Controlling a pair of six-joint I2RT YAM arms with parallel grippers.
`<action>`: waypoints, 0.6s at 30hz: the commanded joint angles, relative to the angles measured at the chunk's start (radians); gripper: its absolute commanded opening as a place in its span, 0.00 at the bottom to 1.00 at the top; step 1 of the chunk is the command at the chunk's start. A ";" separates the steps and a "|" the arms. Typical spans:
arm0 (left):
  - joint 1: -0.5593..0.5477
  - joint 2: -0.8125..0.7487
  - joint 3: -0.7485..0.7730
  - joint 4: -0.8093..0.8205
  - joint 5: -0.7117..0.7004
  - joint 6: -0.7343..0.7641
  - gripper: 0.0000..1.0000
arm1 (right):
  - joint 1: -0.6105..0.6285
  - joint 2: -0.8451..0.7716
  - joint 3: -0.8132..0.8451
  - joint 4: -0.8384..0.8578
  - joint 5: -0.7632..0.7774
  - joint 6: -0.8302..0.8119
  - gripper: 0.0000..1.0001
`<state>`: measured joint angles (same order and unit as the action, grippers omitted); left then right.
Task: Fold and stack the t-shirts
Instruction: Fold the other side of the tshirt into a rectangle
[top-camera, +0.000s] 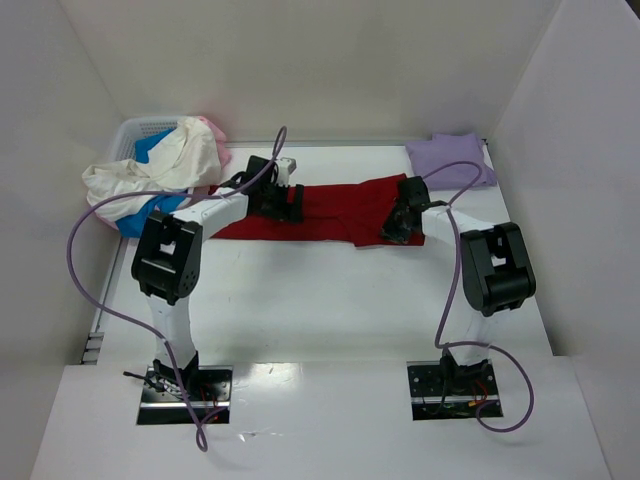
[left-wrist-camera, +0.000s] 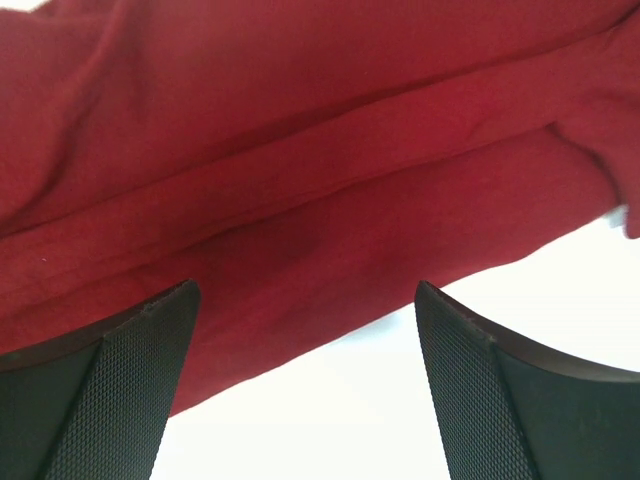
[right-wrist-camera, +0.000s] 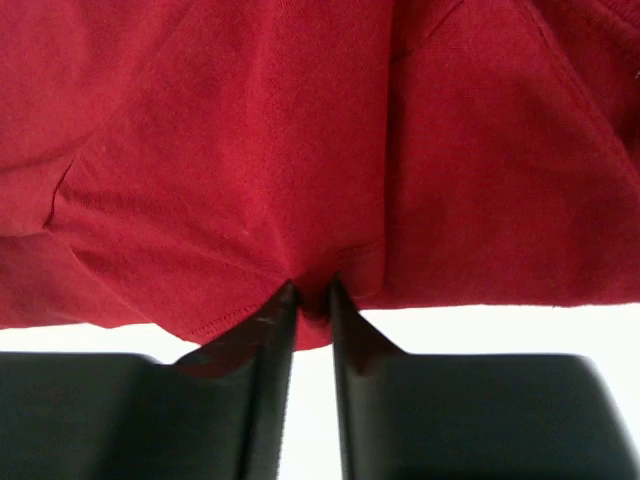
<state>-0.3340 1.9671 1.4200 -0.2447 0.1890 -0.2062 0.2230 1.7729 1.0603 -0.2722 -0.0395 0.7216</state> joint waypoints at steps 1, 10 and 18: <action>-0.005 0.029 0.005 -0.010 -0.020 0.036 0.95 | 0.006 0.011 0.055 0.053 0.029 -0.010 0.19; -0.005 0.085 0.017 -0.031 -0.039 0.016 0.95 | 0.006 0.060 0.167 0.031 0.038 -0.039 0.04; -0.005 0.105 0.008 -0.031 -0.039 0.016 0.95 | 0.006 0.135 0.357 0.010 0.058 -0.060 0.05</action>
<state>-0.3355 2.0384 1.4204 -0.2676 0.1535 -0.2012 0.2230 1.8652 1.3045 -0.2775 -0.0109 0.6861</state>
